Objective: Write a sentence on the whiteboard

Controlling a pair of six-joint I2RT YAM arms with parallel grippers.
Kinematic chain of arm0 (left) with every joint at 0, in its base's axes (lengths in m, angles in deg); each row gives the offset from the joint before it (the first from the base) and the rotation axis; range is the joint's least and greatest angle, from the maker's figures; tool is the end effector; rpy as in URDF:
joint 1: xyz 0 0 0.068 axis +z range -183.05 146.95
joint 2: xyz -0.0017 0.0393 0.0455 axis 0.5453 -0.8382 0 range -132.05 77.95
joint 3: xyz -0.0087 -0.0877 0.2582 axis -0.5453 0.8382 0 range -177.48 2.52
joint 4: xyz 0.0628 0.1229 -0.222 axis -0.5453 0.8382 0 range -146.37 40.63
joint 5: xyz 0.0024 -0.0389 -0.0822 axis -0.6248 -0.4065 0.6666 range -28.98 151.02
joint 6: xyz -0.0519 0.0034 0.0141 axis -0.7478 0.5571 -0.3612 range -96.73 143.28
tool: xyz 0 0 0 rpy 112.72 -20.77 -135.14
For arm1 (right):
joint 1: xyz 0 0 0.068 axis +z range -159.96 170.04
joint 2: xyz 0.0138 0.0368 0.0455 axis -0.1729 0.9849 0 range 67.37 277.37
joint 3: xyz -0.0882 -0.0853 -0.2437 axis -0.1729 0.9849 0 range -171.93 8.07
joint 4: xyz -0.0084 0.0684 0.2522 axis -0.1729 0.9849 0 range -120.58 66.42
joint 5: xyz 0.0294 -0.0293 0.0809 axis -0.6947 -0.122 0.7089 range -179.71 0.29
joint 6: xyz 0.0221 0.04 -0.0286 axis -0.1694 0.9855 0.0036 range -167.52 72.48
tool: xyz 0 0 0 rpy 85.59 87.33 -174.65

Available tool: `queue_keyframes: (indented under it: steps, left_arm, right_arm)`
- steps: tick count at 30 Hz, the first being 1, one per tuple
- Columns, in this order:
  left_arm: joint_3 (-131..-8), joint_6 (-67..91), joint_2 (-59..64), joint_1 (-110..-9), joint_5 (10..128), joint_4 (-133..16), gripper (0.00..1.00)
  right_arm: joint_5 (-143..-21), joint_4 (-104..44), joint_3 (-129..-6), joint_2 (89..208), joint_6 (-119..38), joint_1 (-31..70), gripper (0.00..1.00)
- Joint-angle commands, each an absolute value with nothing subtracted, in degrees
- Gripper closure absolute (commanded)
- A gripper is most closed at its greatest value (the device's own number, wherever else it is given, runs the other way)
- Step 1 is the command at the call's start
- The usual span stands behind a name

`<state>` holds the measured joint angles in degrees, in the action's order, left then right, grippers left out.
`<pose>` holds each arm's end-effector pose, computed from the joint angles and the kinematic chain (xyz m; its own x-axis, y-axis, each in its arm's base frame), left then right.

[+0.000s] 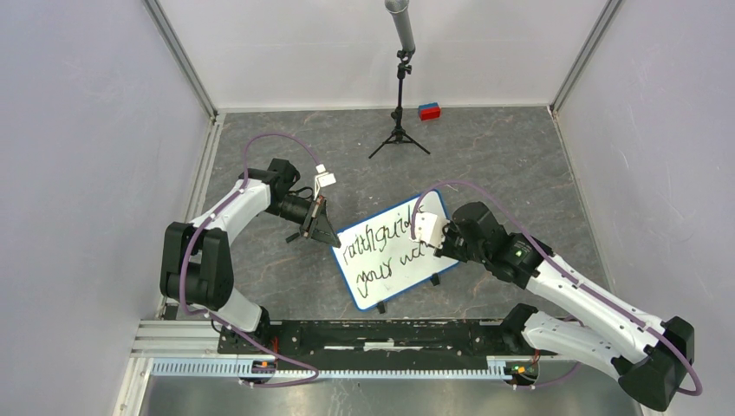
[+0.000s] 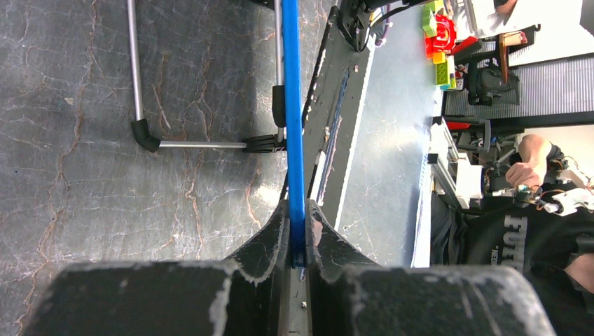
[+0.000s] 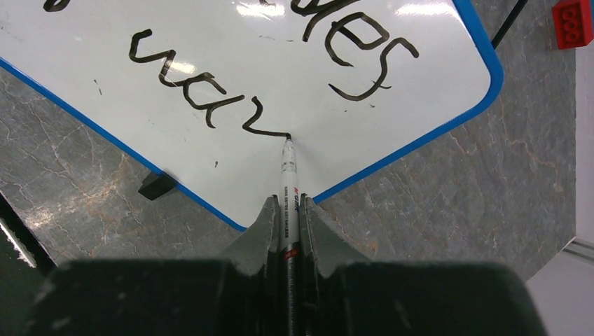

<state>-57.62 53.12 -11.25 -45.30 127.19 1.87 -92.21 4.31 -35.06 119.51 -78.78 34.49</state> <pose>0.2508 -0.0879 0.2226 -0.7832 0.3757 -0.4955 0.5966 0.2291 -0.7692 0.1354 0.1307 0.2669 -0.0718 -0.7966 -0.6002 -0.8358 0.3765 -0.3997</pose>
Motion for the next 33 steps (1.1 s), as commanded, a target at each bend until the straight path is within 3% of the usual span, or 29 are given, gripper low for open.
queue_keyframes:
  steps: [1,23,33]
  left_arm:
    - [-57.9,56.9,-11.5,-45.8,125.7,0.6,0.97]
    - [-57.8,57.2,-11.6,-45.8,125.6,0.7,0.98]
    - [-57.9,57.2,-11.6,-45.8,125.5,0.6,0.98]
  right_arm:
    - [-91.3,4.7,-35.6,119.5,-79.6,34.0,1.00]
    - [-77.8,10.2,-36.0,122.1,-81.6,34.3,1.00]
    - [-83.3,13.0,-38.1,119.4,-81.9,34.2,1.00]
